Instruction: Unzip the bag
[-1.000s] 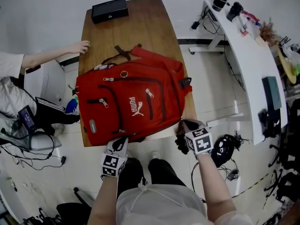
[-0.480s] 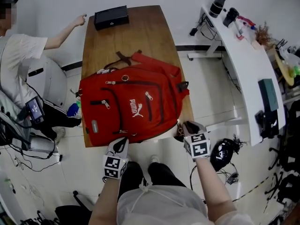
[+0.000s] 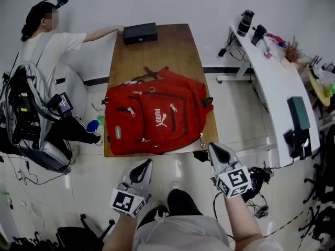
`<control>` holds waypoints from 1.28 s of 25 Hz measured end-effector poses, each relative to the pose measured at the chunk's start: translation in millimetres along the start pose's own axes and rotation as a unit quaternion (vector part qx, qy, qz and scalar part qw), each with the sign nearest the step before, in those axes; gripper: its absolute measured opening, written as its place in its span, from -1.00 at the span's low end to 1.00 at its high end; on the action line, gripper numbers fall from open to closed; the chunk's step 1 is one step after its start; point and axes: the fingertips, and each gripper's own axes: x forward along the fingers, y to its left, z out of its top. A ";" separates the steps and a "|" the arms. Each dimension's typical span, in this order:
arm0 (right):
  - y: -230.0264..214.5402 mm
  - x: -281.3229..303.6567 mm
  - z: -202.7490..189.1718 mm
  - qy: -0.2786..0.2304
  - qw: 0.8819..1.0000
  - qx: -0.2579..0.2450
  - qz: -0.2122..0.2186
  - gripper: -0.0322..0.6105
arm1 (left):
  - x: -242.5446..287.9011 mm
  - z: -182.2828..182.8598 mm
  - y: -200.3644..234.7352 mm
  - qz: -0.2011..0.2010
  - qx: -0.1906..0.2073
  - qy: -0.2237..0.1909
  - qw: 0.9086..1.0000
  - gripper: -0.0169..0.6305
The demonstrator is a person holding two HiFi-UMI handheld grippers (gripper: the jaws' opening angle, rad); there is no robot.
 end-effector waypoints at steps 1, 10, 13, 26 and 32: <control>12.5 -9.1 4.0 -0.007 1.000 -0.006 0.004 -0.88 | -10.5 6.5 -8.7 -0.005 0.004 -0.008 1.000 -0.92; 137.7 -102.4 0.4 -0.036 0.998 -0.043 0.006 -0.88 | -137.5 22.4 -65.7 -0.022 0.003 -0.057 0.998 -0.92; 179.1 -137.3 -2.3 -0.050 0.997 -0.064 0.007 -0.88 | -187.5 22.2 -88.3 -0.029 0.020 -0.061 0.998 -0.92; 301.3 -227.8 0.4 -0.125 0.986 -0.085 0.064 -0.88 | -278.3 26.7 -133.5 -0.025 0.016 -0.087 0.996 -0.92; 303.2 -234.0 5.9 -0.134 0.986 -0.078 0.059 -0.88 | -287.7 29.6 -140.5 -0.011 0.010 -0.096 0.995 -0.93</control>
